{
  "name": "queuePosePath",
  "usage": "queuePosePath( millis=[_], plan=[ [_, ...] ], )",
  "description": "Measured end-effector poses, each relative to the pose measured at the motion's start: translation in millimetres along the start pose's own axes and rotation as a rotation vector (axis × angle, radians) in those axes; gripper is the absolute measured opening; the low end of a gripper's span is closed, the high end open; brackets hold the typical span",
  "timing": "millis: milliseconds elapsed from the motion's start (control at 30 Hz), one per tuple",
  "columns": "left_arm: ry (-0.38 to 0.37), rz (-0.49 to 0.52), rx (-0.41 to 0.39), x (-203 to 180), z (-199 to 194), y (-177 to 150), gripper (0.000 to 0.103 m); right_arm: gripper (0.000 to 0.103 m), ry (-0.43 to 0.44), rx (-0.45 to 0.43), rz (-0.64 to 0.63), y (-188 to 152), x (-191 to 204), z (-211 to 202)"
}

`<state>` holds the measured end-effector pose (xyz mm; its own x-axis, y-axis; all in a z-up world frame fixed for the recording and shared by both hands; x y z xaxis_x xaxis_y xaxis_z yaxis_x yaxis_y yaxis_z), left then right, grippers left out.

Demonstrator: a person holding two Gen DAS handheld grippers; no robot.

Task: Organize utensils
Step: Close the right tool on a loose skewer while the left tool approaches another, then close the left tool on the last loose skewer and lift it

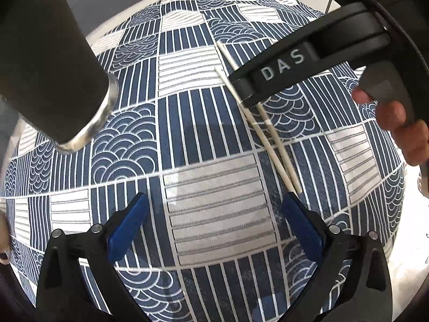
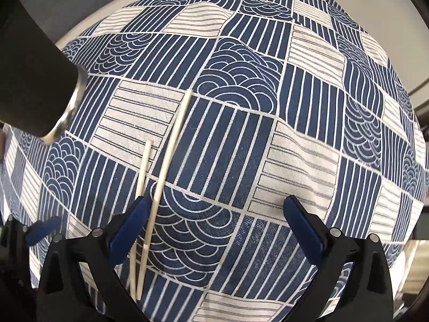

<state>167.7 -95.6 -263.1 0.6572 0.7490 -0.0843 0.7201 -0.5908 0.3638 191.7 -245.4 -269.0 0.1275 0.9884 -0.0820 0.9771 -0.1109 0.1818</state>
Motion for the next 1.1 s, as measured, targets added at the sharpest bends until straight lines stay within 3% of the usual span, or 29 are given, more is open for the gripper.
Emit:
queuePosePath(
  millis=[167, 267, 367, 433, 533, 600, 833, 1100],
  plan=[
    [-0.073, -0.094, 0.021, 9.9, -5.3, 8.0, 0.097, 0.093, 0.006, 0.009, -0.009, -4.0, -11.1, -2.9],
    [-0.036, -0.108, 0.010, 16.3, -5.6, 15.0, 0.097, 0.078, 0.003, 0.001, -0.016, -5.8, -18.8, -9.4],
    [-0.046, -0.136, 0.005, 13.5, -4.4, 21.3, 0.097, 0.052, 0.007, -0.014, -0.048, -6.3, -31.1, -18.0],
    [-0.016, -0.125, -0.005, 6.1, -4.5, 23.0, 0.097, 0.029, 0.011, -0.021, -0.065, -7.3, -43.7, -23.2],
    [-0.010, -0.134, 0.004, -3.7, 0.2, 30.5, 0.097, 0.007, 0.018, -0.015, -0.095, -9.6, -60.1, -25.9],
    [-0.008, -0.154, 0.015, -9.8, 4.3, 35.3, 0.097, 0.005, 0.031, -0.007, -0.118, -9.6, -69.4, -26.2],
    [0.121, -0.287, 0.059, -7.9, 22.0, 38.1, 0.098, 0.003, 0.106, -0.017, -0.234, -13.0, -82.7, -30.8],
    [0.160, -0.423, 0.060, -8.1, 16.0, 31.2, 0.087, 0.003, 0.127, -0.018, -0.392, -22.8, -82.5, -39.8]
  ],
)
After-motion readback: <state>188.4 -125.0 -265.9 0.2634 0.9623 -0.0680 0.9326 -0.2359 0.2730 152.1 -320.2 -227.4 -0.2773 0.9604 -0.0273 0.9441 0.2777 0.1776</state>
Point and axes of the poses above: each gripper's, at about its wrist camera, not at the fingertips, and z roughly the way its jaws point, x to its left, y to its top, the point moved 8 cm from there along z, roughly the way its jaws point, and after that the axes turned 11 degrees about -z, right-handed, at the moved point
